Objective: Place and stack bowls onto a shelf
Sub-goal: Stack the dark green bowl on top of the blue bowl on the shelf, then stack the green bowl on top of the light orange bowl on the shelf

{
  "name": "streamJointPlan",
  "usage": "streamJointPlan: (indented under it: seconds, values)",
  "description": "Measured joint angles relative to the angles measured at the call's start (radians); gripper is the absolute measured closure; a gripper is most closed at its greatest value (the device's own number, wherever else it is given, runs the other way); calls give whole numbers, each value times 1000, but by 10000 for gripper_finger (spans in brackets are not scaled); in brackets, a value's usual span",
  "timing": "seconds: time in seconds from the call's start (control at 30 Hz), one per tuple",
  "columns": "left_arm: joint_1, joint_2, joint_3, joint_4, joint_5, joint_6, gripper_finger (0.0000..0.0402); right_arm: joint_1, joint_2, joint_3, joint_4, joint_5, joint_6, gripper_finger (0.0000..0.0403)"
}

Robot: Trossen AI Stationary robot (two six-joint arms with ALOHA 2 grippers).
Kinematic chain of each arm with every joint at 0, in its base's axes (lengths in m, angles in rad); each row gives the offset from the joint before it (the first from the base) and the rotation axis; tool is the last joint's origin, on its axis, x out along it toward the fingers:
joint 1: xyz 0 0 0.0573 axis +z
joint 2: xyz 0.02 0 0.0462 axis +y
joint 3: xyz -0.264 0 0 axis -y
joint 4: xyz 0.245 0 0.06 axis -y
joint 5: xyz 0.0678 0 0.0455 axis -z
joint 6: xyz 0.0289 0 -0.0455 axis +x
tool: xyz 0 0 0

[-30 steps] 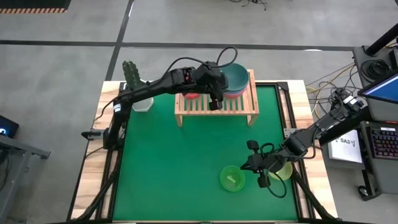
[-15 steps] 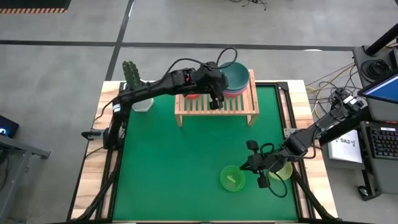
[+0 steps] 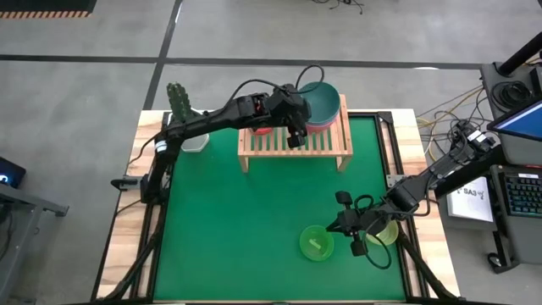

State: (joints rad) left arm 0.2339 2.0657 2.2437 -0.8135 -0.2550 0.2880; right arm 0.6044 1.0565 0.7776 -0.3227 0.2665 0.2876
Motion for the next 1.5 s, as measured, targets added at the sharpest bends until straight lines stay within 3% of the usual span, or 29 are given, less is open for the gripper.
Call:
streamJointPlan:
  seconds: [0.27,0.43,0.6,1.0,1.33,1.5]
  values:
    - [-135,-56,11,-235,18,-84,316,0,0,0,12,66,59,394]
    - [-245,-98,-71,-263,-14,-95,316,0,0,0,15,107,144,394]
    - [-331,-191,-267,-166,-83,-161,316,0,16,-4,17,136,242,394]
    - [-489,-484,-857,300,-92,-271,316,-12,105,1,19,149,349,382]
    - [-500,-609,-1092,424,-130,-452,316,-30,137,3,21,146,331,288]
    - [-500,-618,-1146,460,-130,-469,316,-49,218,3,25,135,354,265]
